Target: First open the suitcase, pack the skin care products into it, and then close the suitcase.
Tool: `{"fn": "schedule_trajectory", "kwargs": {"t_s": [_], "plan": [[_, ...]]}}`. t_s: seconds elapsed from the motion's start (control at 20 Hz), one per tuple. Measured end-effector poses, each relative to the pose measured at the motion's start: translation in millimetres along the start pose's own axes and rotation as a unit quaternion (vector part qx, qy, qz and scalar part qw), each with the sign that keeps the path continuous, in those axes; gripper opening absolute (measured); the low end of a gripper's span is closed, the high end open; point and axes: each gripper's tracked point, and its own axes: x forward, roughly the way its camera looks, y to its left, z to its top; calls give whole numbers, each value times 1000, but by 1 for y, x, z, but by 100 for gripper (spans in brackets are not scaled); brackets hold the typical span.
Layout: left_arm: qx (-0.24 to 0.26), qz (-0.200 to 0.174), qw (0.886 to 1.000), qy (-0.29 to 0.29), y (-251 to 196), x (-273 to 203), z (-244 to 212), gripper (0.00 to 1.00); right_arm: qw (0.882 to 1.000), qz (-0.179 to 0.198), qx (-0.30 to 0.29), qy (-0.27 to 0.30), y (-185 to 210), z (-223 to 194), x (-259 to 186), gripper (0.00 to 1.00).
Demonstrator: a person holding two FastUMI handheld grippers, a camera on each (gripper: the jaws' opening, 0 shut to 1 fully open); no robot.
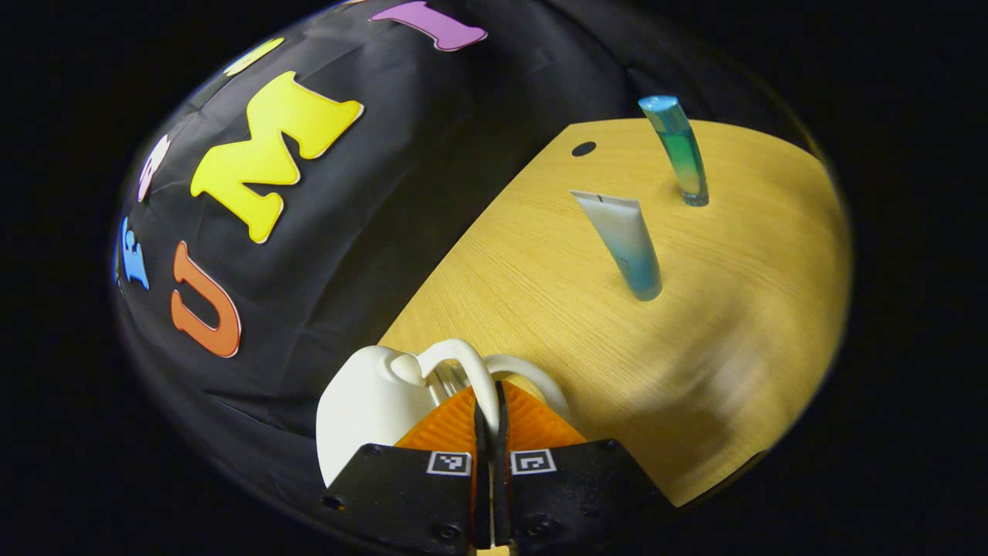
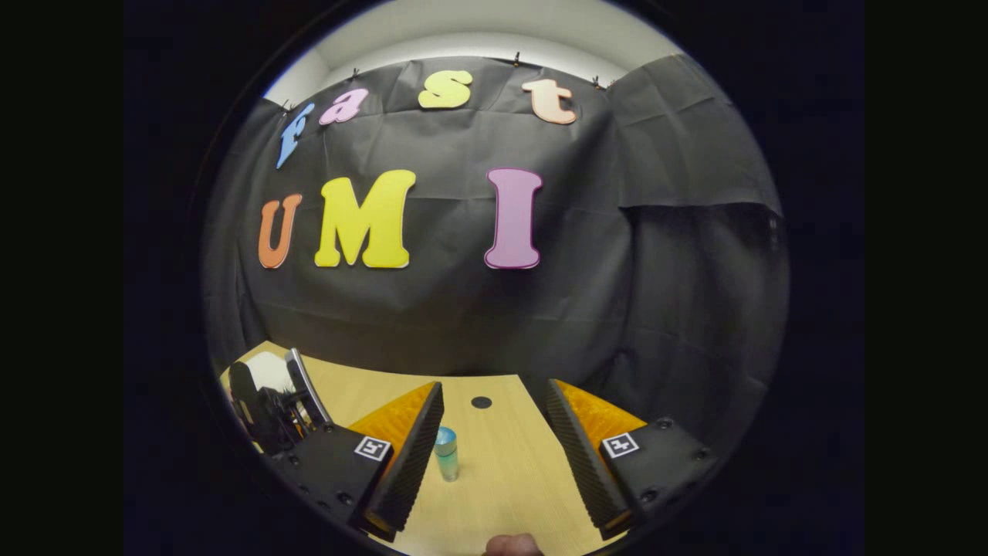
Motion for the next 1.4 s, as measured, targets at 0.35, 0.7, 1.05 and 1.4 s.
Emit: {"fn": "schedule_trajectory", "kwargs": {"t_s": [0.35,0.7,1.05,1.4], "plan": [[-120,38,988,-93,119,-68,30,3,999,23,1,-27,52,30,-13,81],[-211,117,959,-146,281,-102,-54,2,998,56,-6,-31,117,45,-21,81],[-318,138,924,-159,366,-95,-212,3,996,76,-49,-12,168,37,-41,81],[-422,102,898,-69,345,-7,-362,5,988,120,-99,19,227,15,-51,80]]}}
